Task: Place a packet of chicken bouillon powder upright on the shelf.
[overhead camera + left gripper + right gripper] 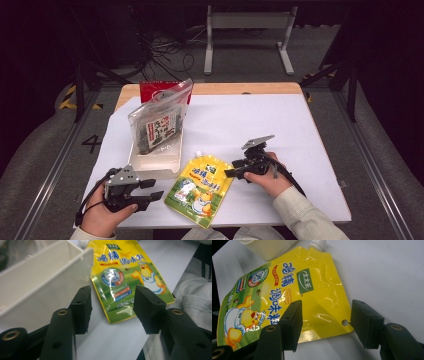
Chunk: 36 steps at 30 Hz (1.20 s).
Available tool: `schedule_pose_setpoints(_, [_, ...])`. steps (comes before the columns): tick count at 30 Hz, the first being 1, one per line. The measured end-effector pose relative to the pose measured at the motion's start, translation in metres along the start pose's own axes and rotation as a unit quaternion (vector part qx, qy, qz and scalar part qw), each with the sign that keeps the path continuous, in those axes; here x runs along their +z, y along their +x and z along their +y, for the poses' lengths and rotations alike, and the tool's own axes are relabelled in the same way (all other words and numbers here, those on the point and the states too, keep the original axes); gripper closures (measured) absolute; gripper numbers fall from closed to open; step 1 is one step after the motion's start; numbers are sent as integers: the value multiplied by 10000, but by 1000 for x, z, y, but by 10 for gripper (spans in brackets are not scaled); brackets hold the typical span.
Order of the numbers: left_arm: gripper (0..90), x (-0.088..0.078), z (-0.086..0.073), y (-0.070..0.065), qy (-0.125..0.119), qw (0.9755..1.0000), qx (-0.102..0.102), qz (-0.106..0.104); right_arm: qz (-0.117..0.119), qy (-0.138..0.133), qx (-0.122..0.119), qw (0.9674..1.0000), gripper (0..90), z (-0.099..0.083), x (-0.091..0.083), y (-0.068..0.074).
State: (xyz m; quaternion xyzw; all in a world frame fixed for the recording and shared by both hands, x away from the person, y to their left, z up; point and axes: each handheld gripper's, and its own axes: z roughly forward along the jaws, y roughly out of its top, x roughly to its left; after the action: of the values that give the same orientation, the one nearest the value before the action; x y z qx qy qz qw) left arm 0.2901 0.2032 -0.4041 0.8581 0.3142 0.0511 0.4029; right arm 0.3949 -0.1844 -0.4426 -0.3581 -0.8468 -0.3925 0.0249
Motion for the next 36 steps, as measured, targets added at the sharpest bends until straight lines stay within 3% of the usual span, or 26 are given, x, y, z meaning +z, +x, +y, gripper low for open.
schedule_pose_setpoints(5, [641,12,-2,-1,12,9998,103,-160,0,13,-3,10000,427,0,0,1])
schedule_pose_setpoints(15, [761,36,-7,0,437,9979,104,-465,-130,-16,70,9999,412,0,1,-2])
schedule_pose_setpoints(25, [789,51,-10,-3,768,9953,150,-570,-22,18,162,9999,418,-1,2,-2])
schedule_pose_setpoints(33, [800,54,-9,-3,792,9949,162,-607,192,-214,364,9989,458,0,-6,-4])
schedule_pose_setpoints(36, [803,55,-9,-3,799,9949,169,-590,245,-158,394,9988,498,-1,-7,-3])
